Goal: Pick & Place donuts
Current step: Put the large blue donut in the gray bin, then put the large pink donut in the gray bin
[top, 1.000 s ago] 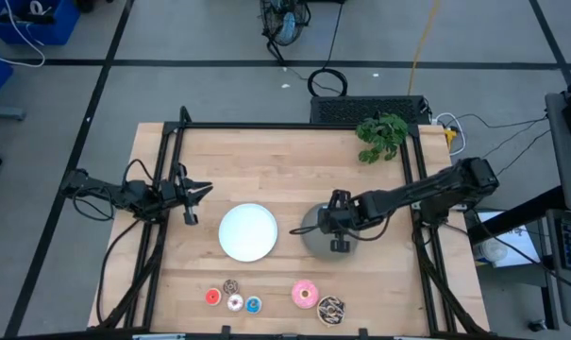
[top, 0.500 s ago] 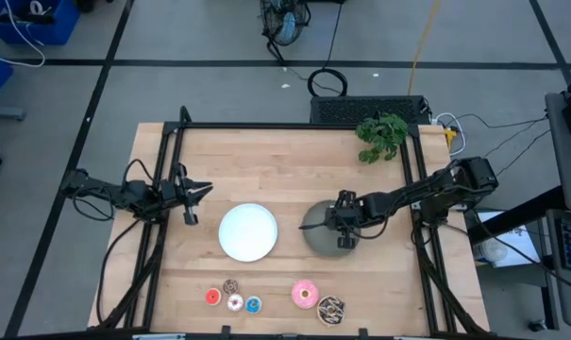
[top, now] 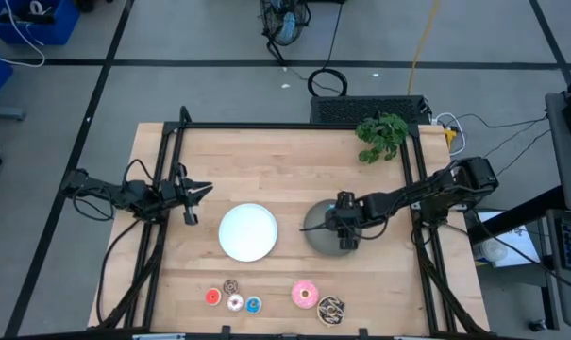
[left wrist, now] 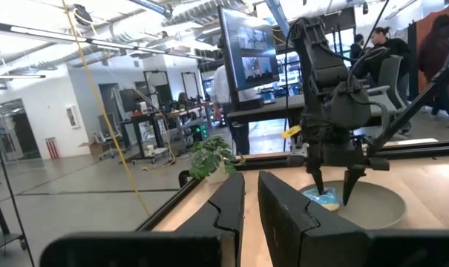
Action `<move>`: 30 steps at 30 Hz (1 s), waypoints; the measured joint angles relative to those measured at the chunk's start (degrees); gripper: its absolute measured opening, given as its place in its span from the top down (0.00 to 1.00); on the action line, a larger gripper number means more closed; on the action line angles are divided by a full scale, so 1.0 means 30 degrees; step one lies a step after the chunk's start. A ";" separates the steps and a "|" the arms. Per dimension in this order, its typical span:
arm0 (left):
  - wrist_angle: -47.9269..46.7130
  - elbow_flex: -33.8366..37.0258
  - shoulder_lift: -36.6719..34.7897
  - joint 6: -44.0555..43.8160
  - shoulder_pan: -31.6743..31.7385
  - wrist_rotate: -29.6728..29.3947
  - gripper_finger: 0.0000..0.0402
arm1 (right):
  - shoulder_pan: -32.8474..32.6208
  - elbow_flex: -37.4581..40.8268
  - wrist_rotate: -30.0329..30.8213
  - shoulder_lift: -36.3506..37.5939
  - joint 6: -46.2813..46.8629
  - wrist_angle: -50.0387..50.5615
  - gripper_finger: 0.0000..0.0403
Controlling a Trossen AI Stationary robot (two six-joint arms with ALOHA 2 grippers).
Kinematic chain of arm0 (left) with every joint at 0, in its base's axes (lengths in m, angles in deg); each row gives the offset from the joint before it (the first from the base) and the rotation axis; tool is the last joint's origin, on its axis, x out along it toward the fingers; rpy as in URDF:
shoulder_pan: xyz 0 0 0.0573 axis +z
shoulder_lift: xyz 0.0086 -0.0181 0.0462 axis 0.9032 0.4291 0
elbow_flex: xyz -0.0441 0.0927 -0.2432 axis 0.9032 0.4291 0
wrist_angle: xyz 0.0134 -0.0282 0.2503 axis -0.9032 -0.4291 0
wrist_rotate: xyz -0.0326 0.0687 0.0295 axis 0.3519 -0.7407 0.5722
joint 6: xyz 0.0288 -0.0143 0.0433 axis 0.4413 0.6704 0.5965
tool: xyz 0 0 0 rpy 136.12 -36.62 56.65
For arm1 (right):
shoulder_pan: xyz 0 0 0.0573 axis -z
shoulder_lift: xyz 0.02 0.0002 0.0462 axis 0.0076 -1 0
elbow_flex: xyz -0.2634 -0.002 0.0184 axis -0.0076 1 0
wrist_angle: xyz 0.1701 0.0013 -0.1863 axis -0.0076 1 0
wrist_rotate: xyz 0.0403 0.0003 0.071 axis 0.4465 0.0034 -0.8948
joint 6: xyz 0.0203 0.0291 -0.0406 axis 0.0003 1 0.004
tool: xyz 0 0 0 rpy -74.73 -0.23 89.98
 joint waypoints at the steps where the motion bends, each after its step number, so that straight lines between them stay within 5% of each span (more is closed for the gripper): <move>1: 0.0000 0.0000 -0.0003 0.0000 -0.0007 0.0000 0.88 | -0.0007 -0.0248 -0.0015 0.0000 -0.0030 0.0186 0.50; 9: 0.0019 0.0000 -0.0004 0.0175 -0.0001 0.0000 0.88 | -0.0111 -0.3100 -0.0092 0.0000 -0.0212 0.3546 0.37; 17: 0.0042 0.0000 -0.0002 0.0735 -0.0002 -0.0015 0.88 | -0.0970 -0.6842 0.0079 0.0203 0.3262 1.0548 0.41; 22: 0.0029 0.0000 0.0000 0.1490 0.0000 -0.0010 0.88 | -0.2809 -0.8132 0.0354 0.1106 0.5906 1.4368 0.55; 27: 0.0089 0.0000 -0.0007 0.1523 -0.0007 -0.0060 0.88 | -0.5708 -0.8146 0.1888 0.2917 0.7510 1.4439 0.83; 30: 0.0136 0.0000 0.0000 0.1673 0.0000 -0.0107 0.88 | -0.7596 -0.7900 0.4605 0.4069 0.8514 1.2988 0.97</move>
